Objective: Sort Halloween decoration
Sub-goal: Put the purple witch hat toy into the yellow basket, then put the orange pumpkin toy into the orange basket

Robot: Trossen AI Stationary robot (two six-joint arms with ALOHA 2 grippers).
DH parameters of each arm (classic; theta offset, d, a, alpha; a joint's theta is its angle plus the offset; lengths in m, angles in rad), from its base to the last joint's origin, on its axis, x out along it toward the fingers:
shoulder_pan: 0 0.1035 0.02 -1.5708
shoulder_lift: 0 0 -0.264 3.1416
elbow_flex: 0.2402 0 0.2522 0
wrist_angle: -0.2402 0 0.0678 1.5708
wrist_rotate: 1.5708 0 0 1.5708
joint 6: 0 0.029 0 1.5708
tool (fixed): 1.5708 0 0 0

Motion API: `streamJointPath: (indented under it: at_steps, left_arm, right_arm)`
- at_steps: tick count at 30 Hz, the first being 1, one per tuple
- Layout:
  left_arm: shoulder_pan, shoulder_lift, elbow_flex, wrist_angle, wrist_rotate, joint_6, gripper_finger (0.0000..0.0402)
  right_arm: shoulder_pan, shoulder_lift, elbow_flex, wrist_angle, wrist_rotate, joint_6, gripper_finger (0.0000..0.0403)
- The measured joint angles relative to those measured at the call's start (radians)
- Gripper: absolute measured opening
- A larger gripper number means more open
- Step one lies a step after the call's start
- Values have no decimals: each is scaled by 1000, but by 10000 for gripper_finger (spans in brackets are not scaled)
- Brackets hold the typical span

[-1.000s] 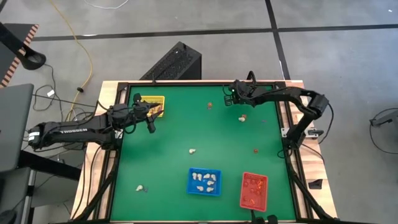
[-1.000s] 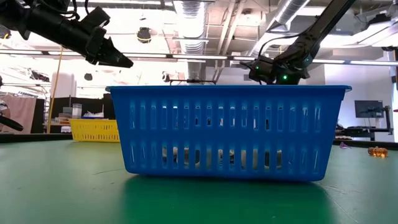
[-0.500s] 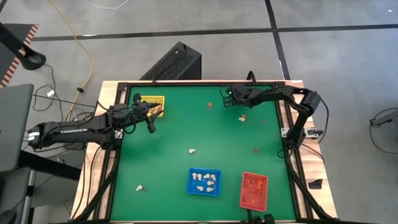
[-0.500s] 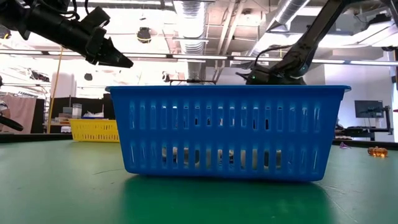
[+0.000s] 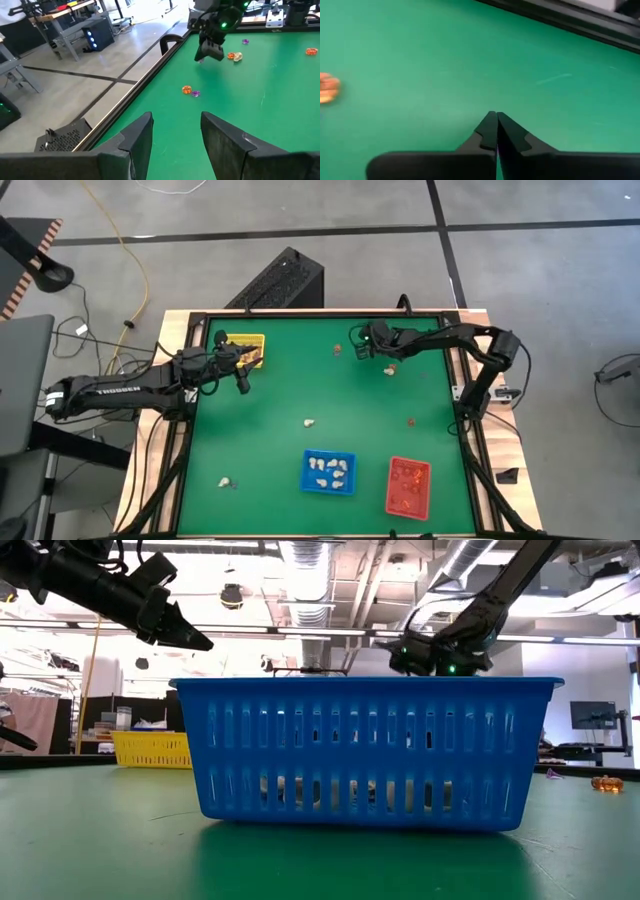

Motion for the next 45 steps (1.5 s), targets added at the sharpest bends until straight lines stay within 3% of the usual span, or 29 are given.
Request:
streamJointPath:
  at_steps: [5,11,14,17,20,26,35,40,45]
  left_arm:
    - [0,0,0,0,0,8,157]
    - [0,0,0,0,-6,17,157]
    - [0,0,0,0,-14,18,157]
    - [0,0,0,3,-13,18,157]
    - [0,-1,0,23,-13,19,157]
    - [0,-1,1,60,-13,19,157]
    - [0,-42,2,27,-15,27,157]
    - [0,-76,2,-4,-14,30,157]
    - [0,-101,1,-31,-14,30,157]
  right_arm:
    - [74,-45,0,75,0,-2,19]
    - [212,-46,0,396,-12,-23,25]
    - [277,-9,30,571,-14,-66,21]
    - [317,71,131,635,-16,-115,22]
    - [333,189,289,635,-26,-172,26]
    - [332,474,678,623,-147,-288,23]
    - [299,831,1221,435,-311,-291,27]
    - [293,916,1386,274,-317,-295,49]
    - [282,908,1404,236,-339,-299,99]
